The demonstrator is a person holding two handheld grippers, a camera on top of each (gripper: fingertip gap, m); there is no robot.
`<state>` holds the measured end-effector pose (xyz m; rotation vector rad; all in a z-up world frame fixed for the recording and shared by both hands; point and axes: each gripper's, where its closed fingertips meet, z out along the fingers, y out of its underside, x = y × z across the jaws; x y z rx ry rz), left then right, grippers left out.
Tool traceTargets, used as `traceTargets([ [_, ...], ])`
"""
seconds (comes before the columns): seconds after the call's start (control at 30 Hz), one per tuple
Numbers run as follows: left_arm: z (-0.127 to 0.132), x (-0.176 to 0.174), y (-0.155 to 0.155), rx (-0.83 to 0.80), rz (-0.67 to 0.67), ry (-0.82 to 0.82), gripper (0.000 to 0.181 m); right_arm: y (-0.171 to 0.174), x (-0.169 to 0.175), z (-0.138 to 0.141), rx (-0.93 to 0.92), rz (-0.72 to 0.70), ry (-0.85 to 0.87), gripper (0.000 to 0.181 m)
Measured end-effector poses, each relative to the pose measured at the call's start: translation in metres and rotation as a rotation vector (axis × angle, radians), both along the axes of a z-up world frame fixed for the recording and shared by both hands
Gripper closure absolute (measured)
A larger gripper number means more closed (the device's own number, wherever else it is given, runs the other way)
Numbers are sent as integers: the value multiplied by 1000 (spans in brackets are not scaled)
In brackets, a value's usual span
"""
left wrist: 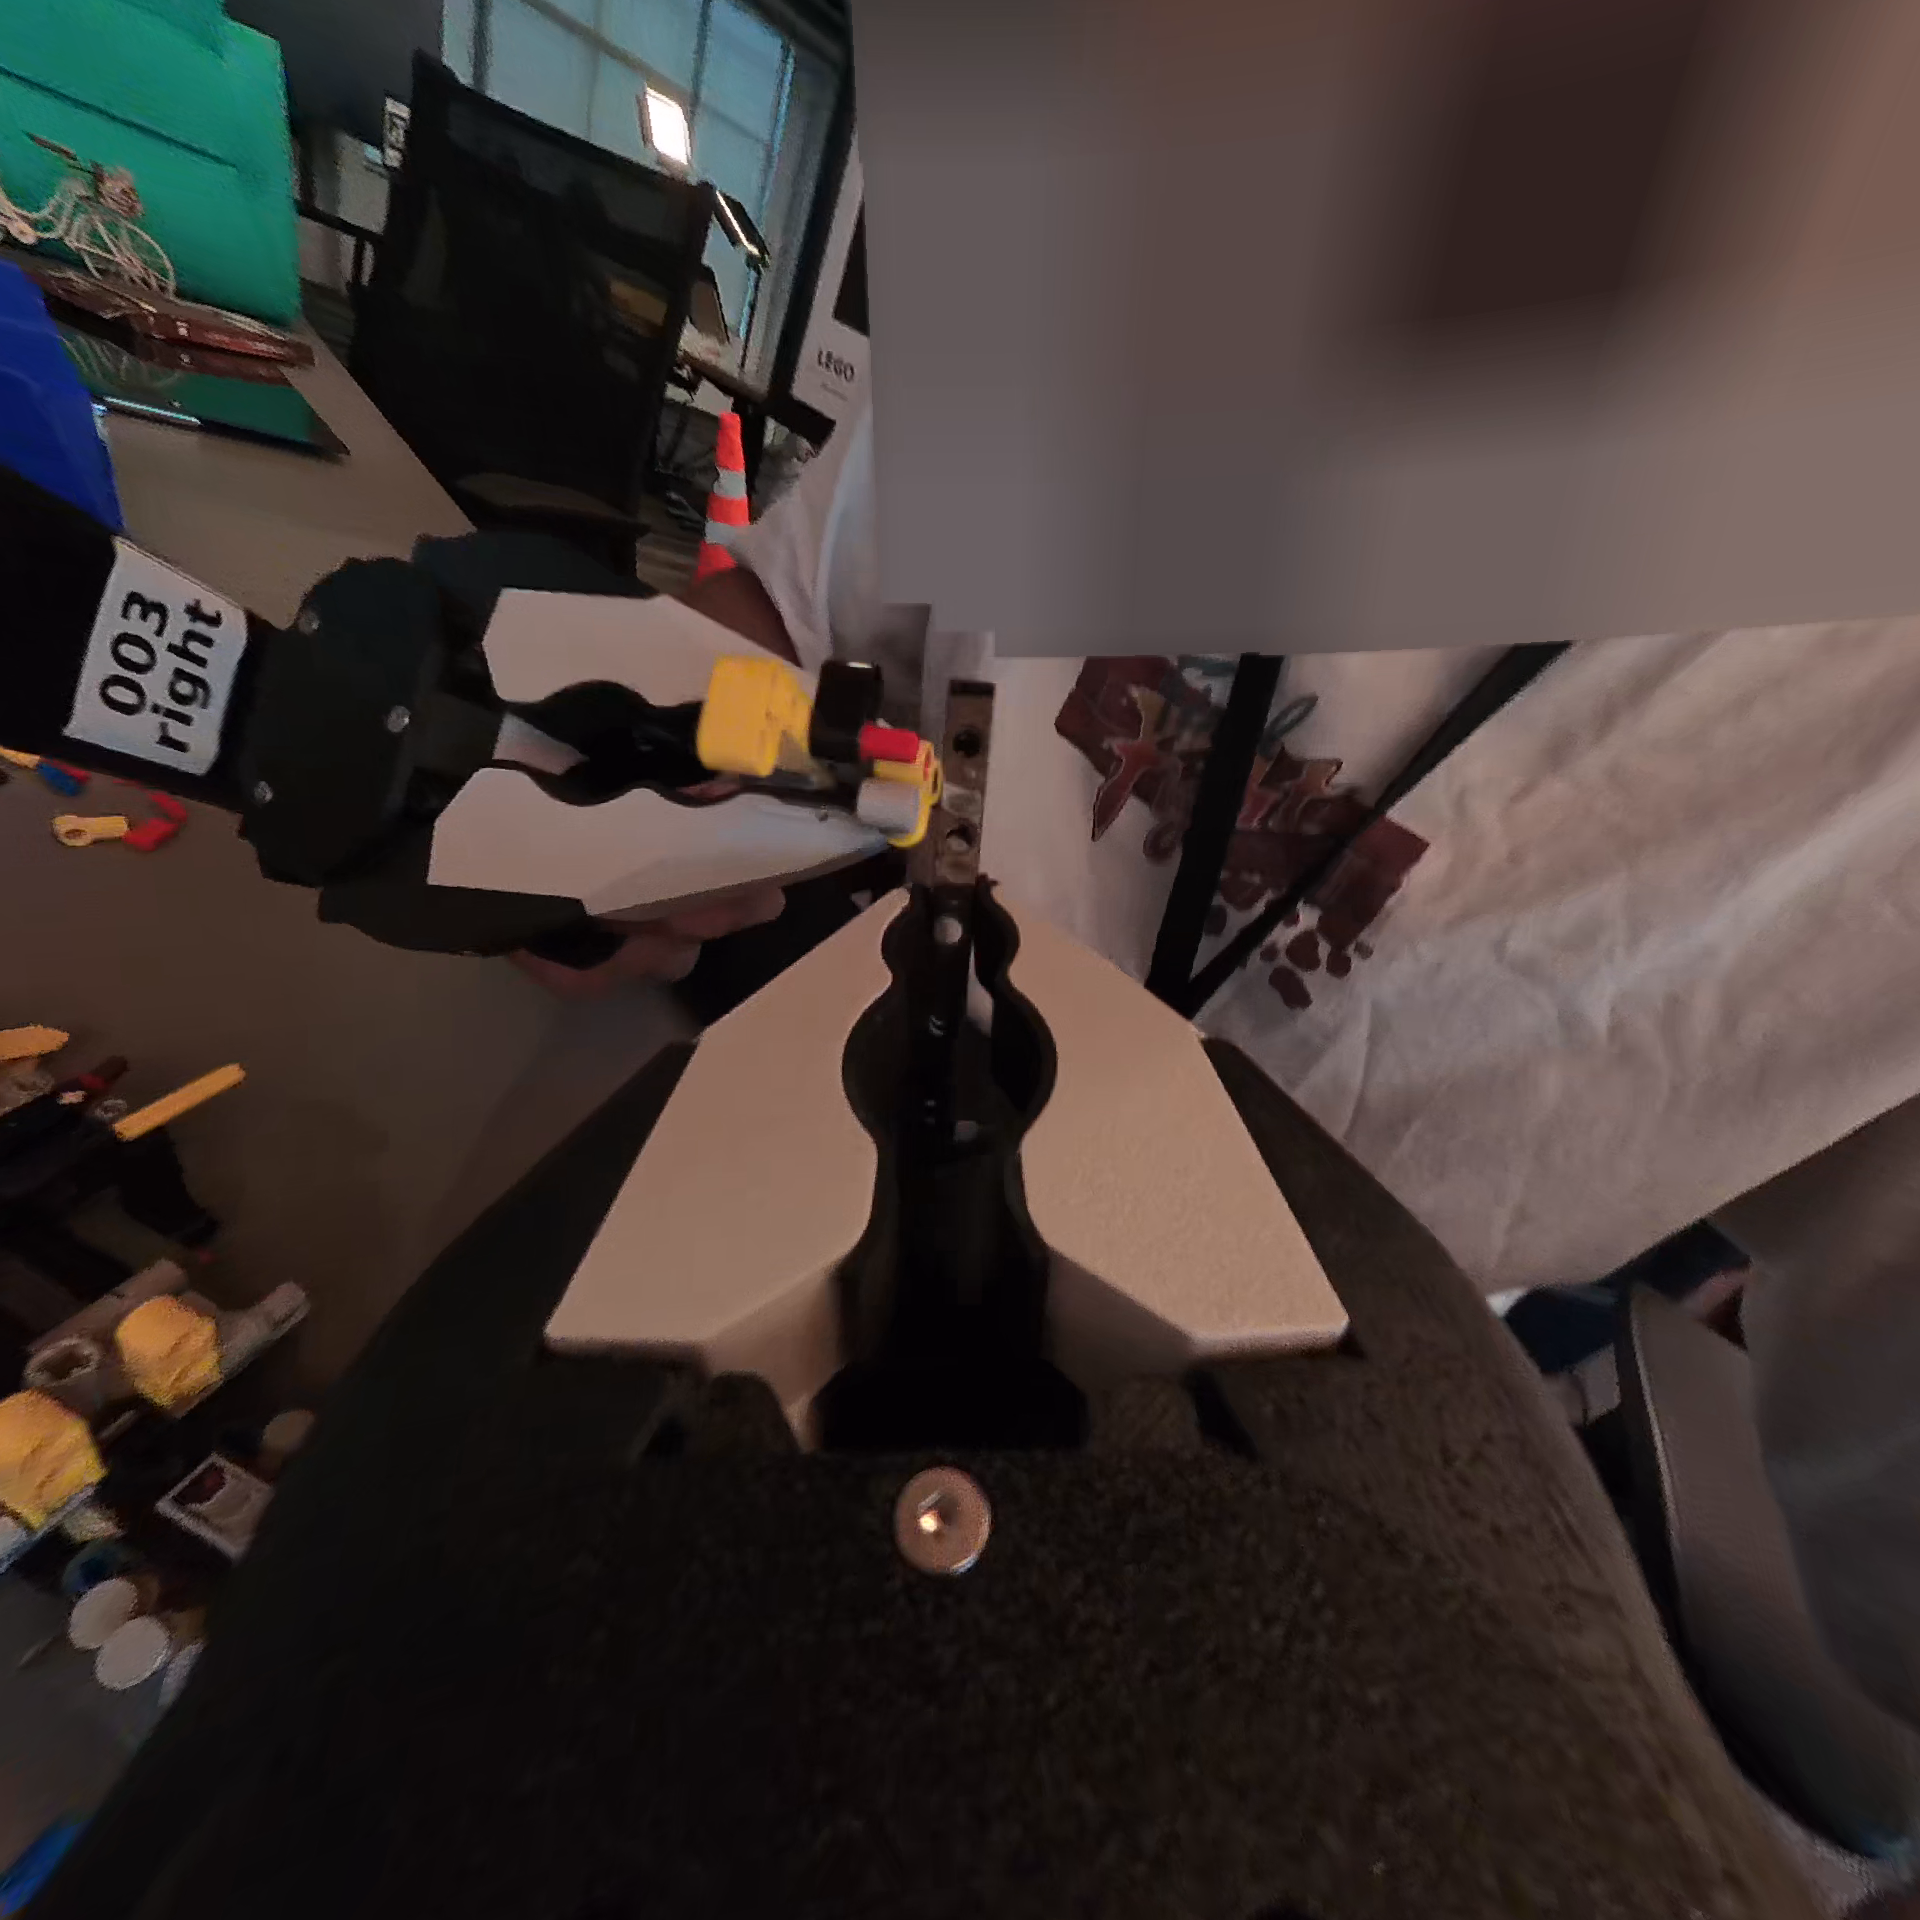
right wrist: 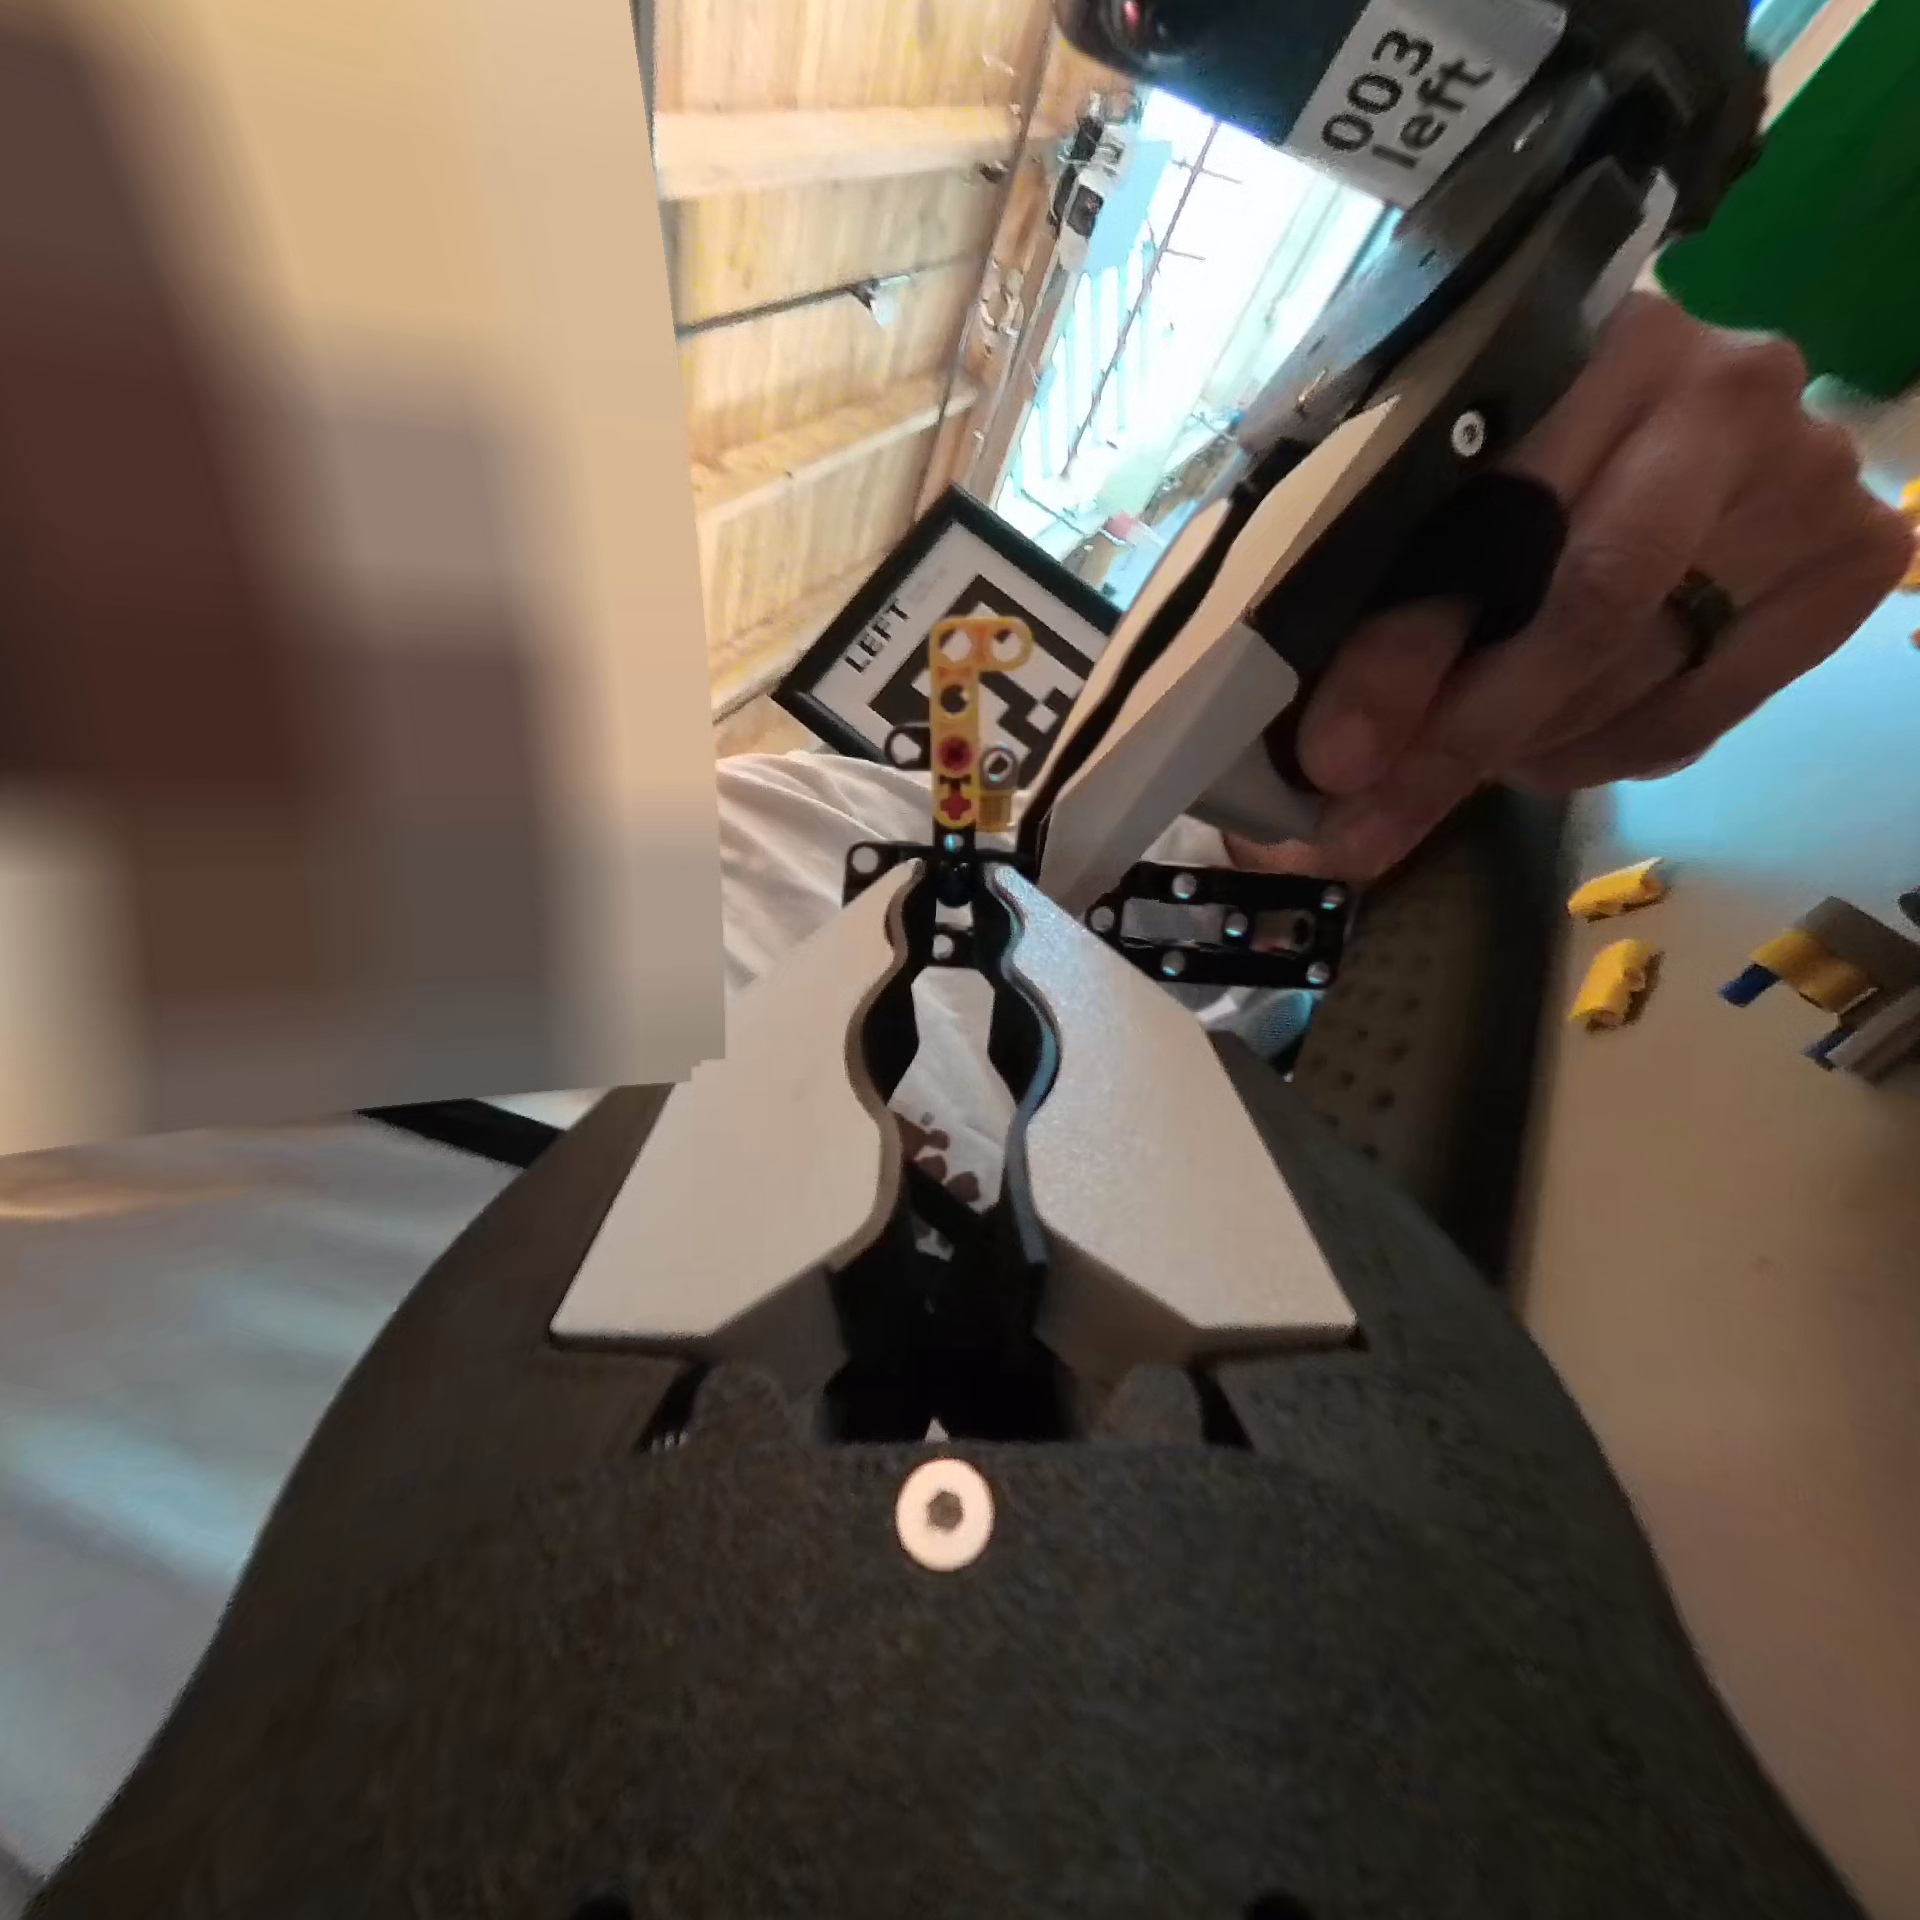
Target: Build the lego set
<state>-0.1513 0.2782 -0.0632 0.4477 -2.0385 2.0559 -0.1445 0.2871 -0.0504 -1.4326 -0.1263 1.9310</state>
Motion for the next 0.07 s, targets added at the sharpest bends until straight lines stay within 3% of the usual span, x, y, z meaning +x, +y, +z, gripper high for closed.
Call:
traceTargets([
  [0.07, 8, 6, -5, -70, 16, 73, 173, -3, 8, 6, -3, 43, 44, 174],
])
